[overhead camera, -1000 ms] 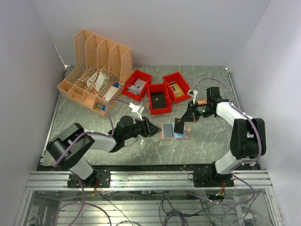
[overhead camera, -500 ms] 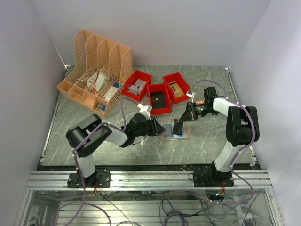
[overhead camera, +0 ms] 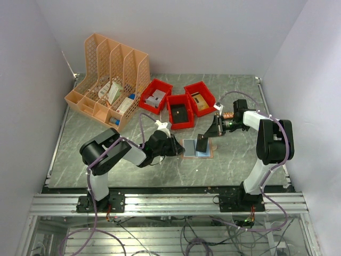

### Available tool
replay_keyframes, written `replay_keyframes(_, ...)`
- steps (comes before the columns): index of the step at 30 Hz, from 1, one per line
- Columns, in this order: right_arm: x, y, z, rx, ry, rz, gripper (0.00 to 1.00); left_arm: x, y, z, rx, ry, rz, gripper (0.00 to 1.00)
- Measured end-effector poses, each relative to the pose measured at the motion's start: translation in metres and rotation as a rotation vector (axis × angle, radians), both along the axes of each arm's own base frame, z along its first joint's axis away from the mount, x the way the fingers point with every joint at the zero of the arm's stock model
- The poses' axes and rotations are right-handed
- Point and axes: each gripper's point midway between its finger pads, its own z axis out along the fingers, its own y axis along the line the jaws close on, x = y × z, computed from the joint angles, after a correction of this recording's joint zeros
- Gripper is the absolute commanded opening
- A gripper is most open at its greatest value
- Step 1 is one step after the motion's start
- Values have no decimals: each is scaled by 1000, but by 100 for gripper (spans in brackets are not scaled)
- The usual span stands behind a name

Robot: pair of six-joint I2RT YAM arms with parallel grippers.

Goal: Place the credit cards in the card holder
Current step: Insert the credit card into the card holder.

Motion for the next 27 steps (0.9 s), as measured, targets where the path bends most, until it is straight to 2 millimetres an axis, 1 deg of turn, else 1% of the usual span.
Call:
replay_keyframes(7,-2,2,0,20,25,-9,0,1,1,0,4,0,6,31)
replay_keyframes(13,-4,1,-11,8,66,-33,0,1,2,-1,7,0,10,31)
replay_keyframes(17,-3,1,-15,1,73,-42,0,1,2,-1,9,1,11,31)
replay_keyframes(22,-5,1,-26,-1,113,-46,0,1,2,-1,10,1,11,31)
replay_keyframes(27,-6,1,-32,3,136,-45,0,1,2,-1,13,2,10,31)
